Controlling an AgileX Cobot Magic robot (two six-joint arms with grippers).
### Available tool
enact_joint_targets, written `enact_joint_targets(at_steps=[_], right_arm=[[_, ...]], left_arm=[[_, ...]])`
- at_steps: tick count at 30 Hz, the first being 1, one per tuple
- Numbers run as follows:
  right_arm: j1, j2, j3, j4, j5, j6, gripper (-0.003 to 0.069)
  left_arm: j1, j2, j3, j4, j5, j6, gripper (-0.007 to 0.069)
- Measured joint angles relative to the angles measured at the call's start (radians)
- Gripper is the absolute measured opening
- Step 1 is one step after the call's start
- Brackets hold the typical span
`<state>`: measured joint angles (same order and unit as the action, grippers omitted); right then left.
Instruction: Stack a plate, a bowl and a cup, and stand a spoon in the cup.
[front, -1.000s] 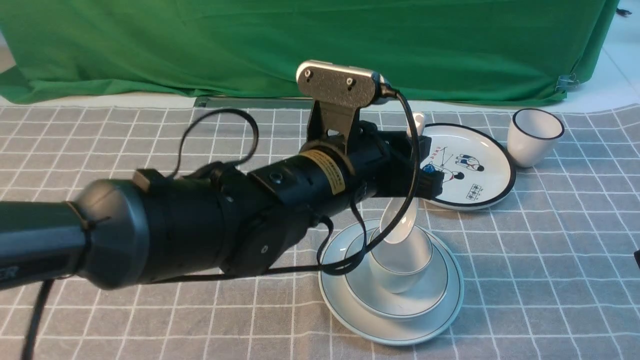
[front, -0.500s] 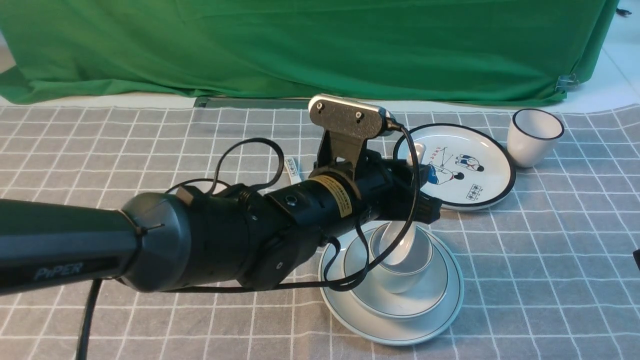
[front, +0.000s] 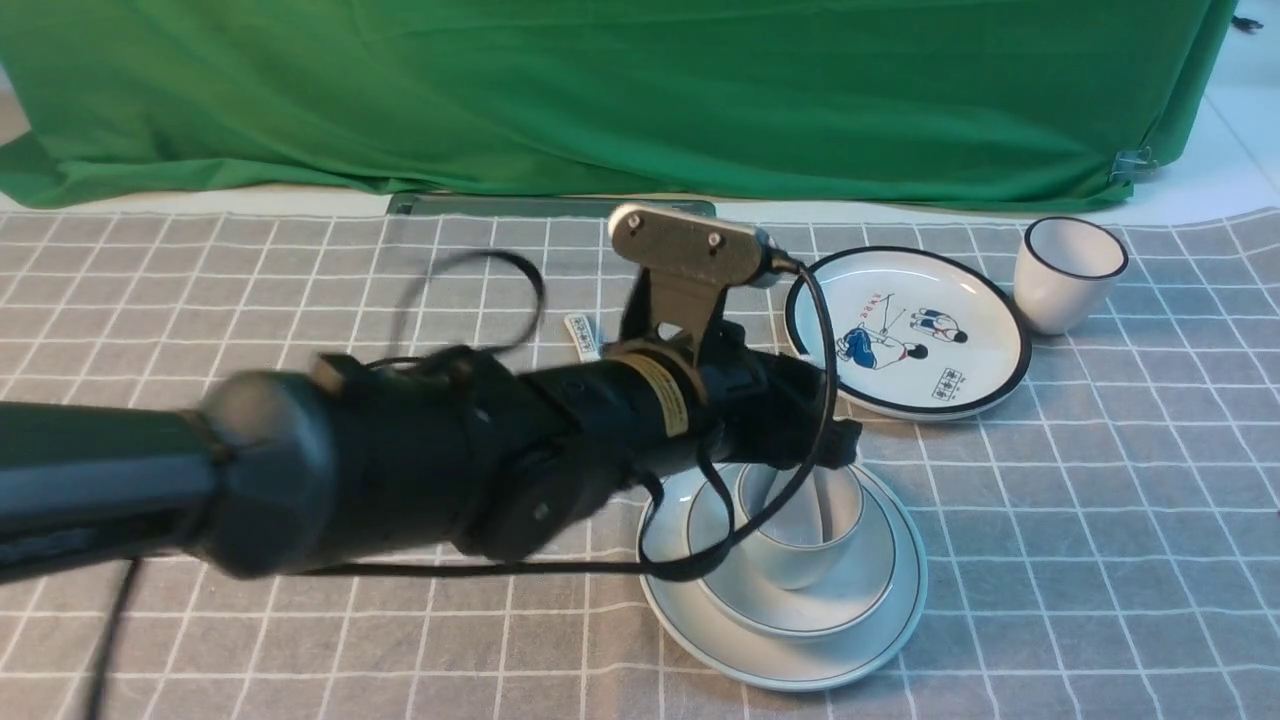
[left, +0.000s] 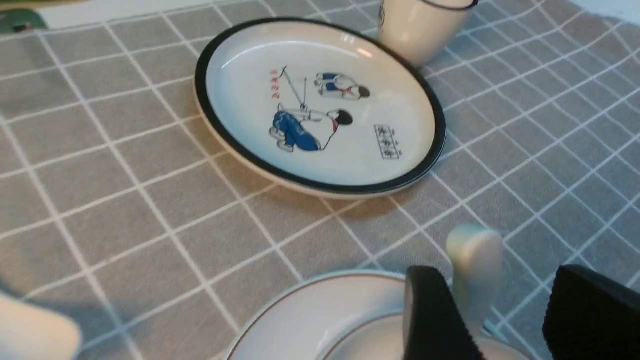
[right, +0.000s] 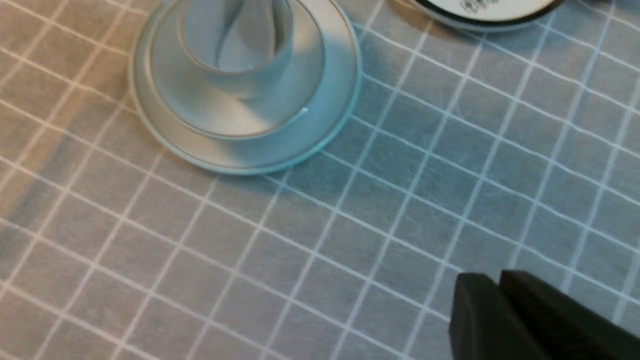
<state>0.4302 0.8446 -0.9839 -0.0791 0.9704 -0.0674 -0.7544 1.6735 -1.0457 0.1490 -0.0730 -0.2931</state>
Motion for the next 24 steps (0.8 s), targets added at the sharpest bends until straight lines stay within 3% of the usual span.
enact_joint_targets(at_steps=[1,4,8,13,18,24], right_arm=[[0.0,0.0,-0.004,-0.007,0.001,0.005,0.0089],[0.0,-0.044,-0.083,-0.132,0.002,0.058,0.009],[0.0,-0.197,-0.116,-0.191,-0.087,0.139,0.0087],[0.0,-0.429,-0.012,-0.205,-0.25,0.178,0.0076],[0.0,-0.735,0.284,-0.207,-0.578,0.189,0.0074],[0.0,-0.848,0.466,-0.207,-0.819,0.19,0.0073]], left_arm=[[0.002,-0.017,-0.002,0.003,0.015,0.001,0.0298],[0.031,-0.182,-0.023,0.068,0.287,0.019,0.0167],[0.083,-0.398,0.006,0.102,0.477,0.022,0.0029],[0.119,-0.666,0.18,0.11,0.475,-0.014,0.0006],[0.137,-1.061,0.515,0.112,0.408,-0.075,0.0003],[0.137,-1.344,0.722,0.107,0.353,-0.176,0.0006]])
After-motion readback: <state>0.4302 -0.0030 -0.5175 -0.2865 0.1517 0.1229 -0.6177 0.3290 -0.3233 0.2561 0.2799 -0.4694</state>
